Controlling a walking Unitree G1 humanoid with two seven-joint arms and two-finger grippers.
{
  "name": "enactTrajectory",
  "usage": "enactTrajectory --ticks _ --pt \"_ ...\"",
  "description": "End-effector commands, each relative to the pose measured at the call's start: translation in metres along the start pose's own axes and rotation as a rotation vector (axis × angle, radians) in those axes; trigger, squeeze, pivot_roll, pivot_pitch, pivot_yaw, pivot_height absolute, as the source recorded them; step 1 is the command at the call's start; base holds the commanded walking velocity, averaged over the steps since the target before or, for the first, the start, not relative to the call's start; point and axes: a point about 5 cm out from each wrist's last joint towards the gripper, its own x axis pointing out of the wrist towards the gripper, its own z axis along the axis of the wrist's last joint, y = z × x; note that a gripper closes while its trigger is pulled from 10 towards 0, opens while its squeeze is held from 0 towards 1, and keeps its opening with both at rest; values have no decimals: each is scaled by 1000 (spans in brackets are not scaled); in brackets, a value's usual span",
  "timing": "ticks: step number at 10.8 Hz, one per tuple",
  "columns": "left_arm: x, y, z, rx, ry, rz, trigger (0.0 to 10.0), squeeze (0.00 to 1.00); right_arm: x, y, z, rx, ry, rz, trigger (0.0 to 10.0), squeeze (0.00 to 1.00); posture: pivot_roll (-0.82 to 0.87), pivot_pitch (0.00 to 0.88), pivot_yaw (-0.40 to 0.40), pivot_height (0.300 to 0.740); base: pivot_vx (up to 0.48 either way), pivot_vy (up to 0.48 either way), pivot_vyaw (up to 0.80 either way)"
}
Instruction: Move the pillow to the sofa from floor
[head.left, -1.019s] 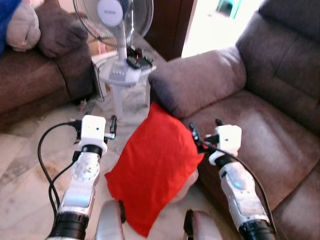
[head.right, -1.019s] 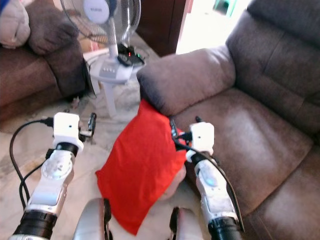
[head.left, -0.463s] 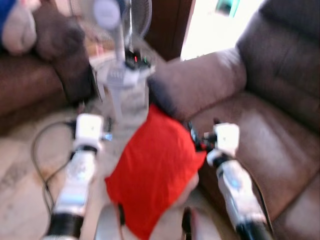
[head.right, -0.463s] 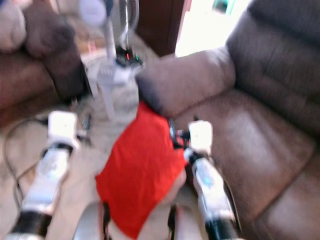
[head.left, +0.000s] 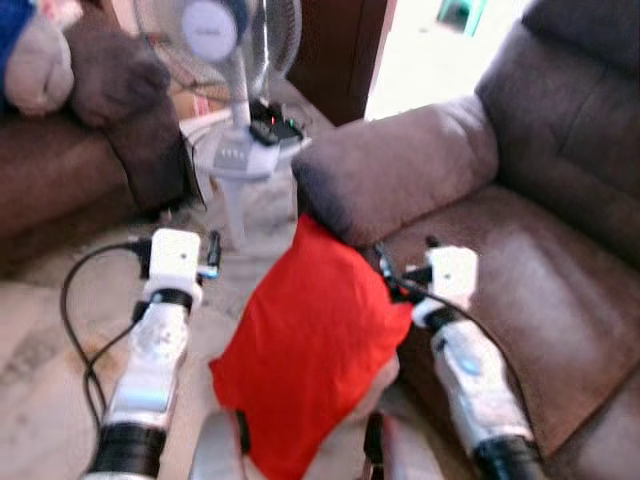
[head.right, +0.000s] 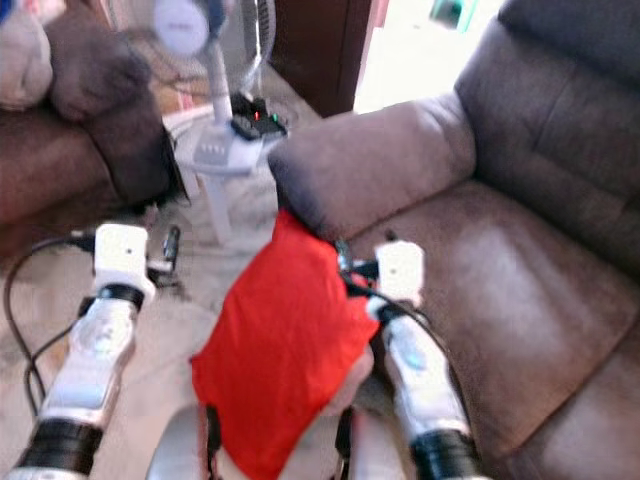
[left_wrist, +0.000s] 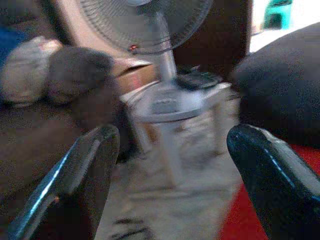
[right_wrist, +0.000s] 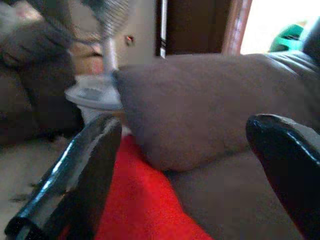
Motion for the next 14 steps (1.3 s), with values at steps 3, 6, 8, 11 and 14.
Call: enactTrajectory --ticks 3,6,8,11,14 --pt "2 2 3 17 -10 -3 10000 0 2 -1 2 11 -9 -8 10000 0 61 85 -80 597 262 0 0" --pt "2 2 4 18 -11 -5 10000 0 2 0 2 13 -7 -7 10000 0 60 91 -78 597 264 0 0" --pt "2 1 4 18 -10 -7 10000 0 1 0 0 17 -3 -9 10000 0 60 96 -77 597 264 0 0" --pt "1 0 2 36 -8 -19 10000 0 0 2 -6 37 32 -2 10000 0 60 100 -78 597 87 0 0" --pt "1 -2 2 32 -1 -27 10000 0 -4 -3 -29 88 155 -35 10000 0 62 105 -81 597 0 0 0"
